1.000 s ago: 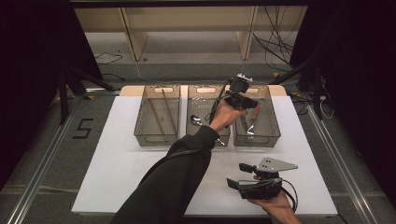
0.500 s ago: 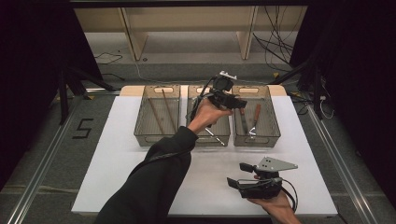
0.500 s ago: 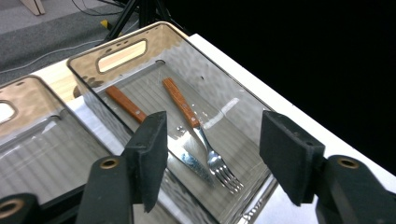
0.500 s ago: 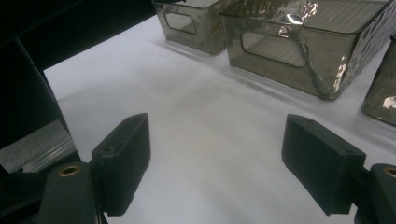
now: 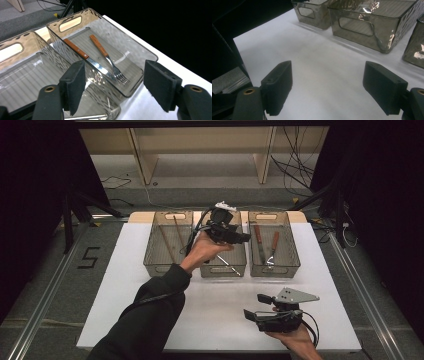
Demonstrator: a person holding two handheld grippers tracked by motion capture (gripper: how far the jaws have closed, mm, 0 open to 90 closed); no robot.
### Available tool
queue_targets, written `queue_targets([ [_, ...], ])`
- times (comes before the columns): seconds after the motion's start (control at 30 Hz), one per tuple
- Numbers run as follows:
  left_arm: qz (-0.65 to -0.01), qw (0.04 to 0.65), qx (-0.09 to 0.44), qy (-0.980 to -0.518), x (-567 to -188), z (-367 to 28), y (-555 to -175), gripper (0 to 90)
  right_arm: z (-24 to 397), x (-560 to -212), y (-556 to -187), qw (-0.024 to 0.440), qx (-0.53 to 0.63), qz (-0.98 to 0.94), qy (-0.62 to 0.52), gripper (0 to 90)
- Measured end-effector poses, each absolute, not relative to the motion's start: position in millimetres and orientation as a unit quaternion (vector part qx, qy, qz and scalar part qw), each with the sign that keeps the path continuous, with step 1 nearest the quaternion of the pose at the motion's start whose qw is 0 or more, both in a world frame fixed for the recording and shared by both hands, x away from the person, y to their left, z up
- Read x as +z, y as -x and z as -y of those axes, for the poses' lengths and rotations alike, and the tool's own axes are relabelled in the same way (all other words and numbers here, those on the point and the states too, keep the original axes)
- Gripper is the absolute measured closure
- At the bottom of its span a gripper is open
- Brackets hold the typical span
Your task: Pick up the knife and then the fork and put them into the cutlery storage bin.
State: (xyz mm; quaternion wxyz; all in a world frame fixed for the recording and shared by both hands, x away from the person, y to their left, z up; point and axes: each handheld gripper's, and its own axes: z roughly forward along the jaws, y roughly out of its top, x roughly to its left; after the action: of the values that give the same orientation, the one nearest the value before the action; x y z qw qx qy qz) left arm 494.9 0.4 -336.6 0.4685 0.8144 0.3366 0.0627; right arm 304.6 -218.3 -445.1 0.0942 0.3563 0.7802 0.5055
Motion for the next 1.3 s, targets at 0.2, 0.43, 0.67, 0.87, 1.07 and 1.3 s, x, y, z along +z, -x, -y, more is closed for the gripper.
queue_targets([
  [0.2,-0.333,0.478,0.065,-0.810,-337,-17,-485,30.9,219,-445,-305,0.096,0.505,-0.779,-0.358,24.6],
  [0.43,-0.327,0.484,0.072,-0.809,-341,-35,-472,29.8,220,-445,-305,0.099,0.507,-0.777,-0.360,24.6],
  [0.67,-0.323,0.497,0.069,-0.802,-347,-57,-458,28.2,220,-445,-305,0.101,0.508,-0.777,-0.360,24.5],
  [0.87,-0.325,0.506,0.068,-0.796,-355,-76,-448,26.3,220,-445,-305,0.102,0.507,-0.776,-0.361,24.5],
  [1.07,-0.319,0.512,0.076,-0.794,-361,-91,-434,24.7,221,-445,-305,0.102,0.507,-0.775,-0.363,24.5],
  [1.3,-0.310,0.519,0.084,-0.792,-369,-110,-415,23.5,222,-444,-305,0.107,0.511,-0.772,-0.364,24.5],
])
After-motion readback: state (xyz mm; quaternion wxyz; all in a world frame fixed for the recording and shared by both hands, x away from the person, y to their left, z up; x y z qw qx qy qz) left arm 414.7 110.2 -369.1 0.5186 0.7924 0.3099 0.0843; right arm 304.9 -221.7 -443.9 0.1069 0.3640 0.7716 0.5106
